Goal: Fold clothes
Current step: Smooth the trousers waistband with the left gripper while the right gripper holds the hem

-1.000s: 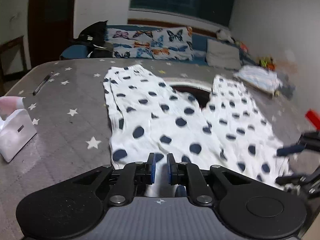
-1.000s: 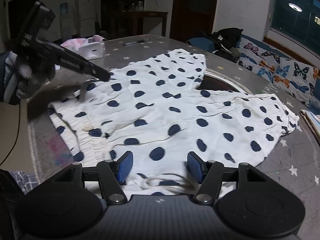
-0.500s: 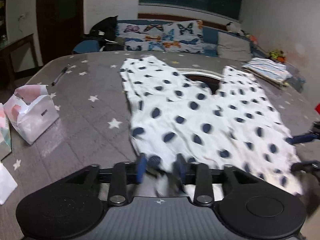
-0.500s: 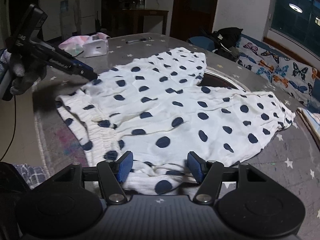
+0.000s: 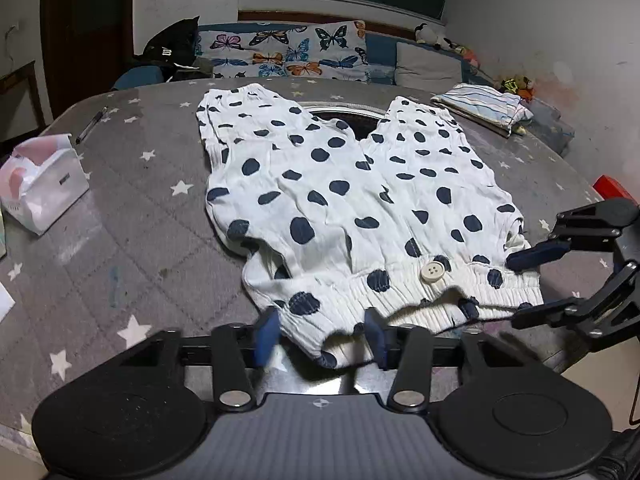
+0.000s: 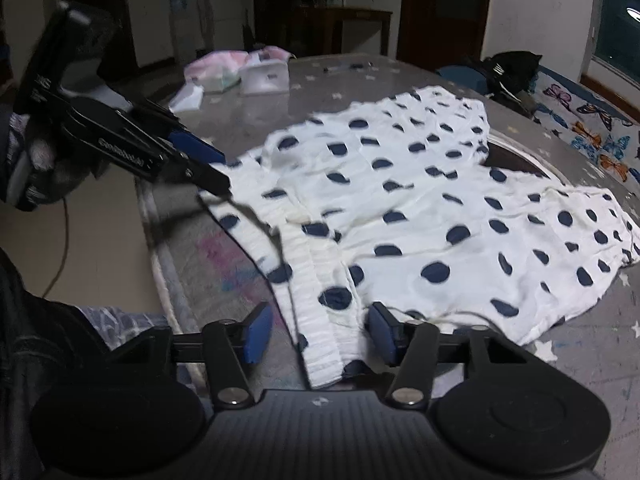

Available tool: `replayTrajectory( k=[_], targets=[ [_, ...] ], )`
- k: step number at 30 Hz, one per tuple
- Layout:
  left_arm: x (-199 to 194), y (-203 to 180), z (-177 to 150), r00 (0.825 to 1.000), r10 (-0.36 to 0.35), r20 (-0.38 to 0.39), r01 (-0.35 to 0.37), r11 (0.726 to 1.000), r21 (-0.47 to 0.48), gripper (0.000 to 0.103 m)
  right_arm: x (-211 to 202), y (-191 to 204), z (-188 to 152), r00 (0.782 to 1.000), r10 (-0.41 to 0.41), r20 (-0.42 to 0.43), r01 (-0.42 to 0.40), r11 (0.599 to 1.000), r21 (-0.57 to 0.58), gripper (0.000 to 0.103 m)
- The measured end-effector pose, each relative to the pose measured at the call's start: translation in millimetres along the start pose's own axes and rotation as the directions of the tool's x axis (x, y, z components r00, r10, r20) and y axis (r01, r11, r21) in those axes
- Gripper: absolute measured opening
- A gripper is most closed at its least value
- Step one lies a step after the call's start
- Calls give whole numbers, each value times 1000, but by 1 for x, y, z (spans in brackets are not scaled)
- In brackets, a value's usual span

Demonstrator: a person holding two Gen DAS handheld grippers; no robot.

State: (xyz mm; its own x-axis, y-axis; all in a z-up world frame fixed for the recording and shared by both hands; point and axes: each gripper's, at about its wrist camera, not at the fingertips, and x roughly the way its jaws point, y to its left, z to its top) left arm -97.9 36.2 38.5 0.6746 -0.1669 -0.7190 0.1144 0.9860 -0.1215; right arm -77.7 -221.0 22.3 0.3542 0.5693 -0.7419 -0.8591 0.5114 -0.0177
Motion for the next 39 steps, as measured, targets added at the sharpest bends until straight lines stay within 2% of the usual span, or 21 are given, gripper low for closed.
replayTrajectory(
  k=[1, 2, 4, 6, 8, 10, 12, 16, 17, 18, 23, 27, 31, 35, 39],
  targets=[
    [0, 0, -1, 1000, 3, 2, -3, 1000, 4, 30, 1, -1, -1, 1000, -8, -2, 8, 1000, 4, 39],
    [0, 0, -1, 1000, 4, 6, -4, 1000, 8, 23, 0, -3, -1, 1000, -14, 0, 14, 1000, 16, 36],
    [-4, 2, 0, 1000, -6, 12, 6, 1000, -2, 16, -4, -7, -1, 1000, -10, 12, 10, 999, 40, 30],
    [-14, 2, 3, 999, -35, 25, 35, 999, -3, 14, -10, -8, -1, 1000, -13, 26, 12, 999, 36, 27],
    [-23, 2, 4, 998, -45, 36, 45, 999, 11, 14, -19, -7, 0, 999, -3, 42, 2, 1000, 19, 7],
    [-26, 3, 3, 999, -45, 27, 44, 999, 16, 14, -27, -6, -1, 999, 7, 52, -8, 1000, 2, 8],
    [-17, 6, -1, 998, -67, -19, 67, 998, 2, 15, -25, -6, -4, 999, 20, 30, -20, 1000, 1, 8],
    [-10, 4, -4, 995, -65, -70, 67, 997, 27, 26, -21, -4, -11, 999, 53, -13, -53, 999, -2, 8],
    [-12, 6, -2, 996, -63, -69, 66, 997, 35, 34, -23, -5, -10, 998, 65, -11, -65, 998, 2, 11],
    [-15, 8, 0, 996, -62, -68, 65, 997, 42, 37, -26, -7, -9, 997, 78, -7, -78, 997, 6, 12],
    [-29, 11, 15, 998, -64, 0, 64, 994, 83, 38, -39, -16, 2, 993, 107, 44, -109, 994, 31, 24],
    [-23, 9, 33, 996, -68, 60, 62, 994, 86, 38, -33, -27, 13, 995, 56, 82, -61, 996, 60, 28],
    [4, 5, 49, 993, -76, 90, 69, 994, 80, 36, -15, -40, 19, 997, 3, 82, -11, 994, 108, 35],
    [37, 5, 54, 995, -60, 78, 55, 996, 66, 36, -1, -48, 11, 998, -48, 45, 41, 990, 138, 37],
    [56, 14, 47, 998, -47, 29, 46, 998, 30, 36, -4, -53, -4, 999, -51, 18, 46, 981, 190, 40]
  ],
)
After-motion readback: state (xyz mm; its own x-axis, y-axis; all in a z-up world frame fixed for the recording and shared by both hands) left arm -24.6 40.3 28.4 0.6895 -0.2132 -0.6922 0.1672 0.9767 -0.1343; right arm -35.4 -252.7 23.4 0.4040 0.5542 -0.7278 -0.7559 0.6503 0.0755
